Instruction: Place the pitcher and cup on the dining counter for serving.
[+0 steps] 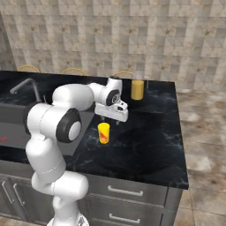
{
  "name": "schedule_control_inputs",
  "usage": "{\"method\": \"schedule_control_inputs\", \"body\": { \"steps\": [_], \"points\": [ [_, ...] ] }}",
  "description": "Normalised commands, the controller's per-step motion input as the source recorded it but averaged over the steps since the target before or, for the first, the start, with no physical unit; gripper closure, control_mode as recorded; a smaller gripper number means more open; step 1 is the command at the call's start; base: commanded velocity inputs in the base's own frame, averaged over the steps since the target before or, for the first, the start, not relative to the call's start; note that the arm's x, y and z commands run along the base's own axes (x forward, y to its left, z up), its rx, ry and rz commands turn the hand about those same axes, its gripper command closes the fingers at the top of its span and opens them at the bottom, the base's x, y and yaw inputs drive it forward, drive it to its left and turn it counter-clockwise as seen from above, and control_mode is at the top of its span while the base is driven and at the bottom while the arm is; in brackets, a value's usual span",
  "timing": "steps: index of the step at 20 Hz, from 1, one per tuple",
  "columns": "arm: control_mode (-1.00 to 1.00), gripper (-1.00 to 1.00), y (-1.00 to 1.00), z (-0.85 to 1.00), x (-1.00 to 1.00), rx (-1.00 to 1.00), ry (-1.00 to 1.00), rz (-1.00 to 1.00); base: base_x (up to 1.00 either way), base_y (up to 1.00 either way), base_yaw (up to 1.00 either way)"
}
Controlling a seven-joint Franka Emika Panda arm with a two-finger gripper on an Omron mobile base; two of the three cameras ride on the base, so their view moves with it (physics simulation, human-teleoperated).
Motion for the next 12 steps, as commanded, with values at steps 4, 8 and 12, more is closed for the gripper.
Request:
{"method": "schedule_control_inputs", "body": {
  "steps": [4,8,12],
  "points": [
    [-1.00,-1.00,-0.16,-0.50,0.00,0.00,0.04,0.00,0.00,0.00,0.00],
    [-1.00,-1.00,-0.07,-0.44,0.00,0.00,0.01,0.00,0.00,0.00,0.00],
    [-1.00,-1.00,0.00,-0.45,0.00,0.00,0.01,0.00,0.00,0.00,0.00]
  ]
}}
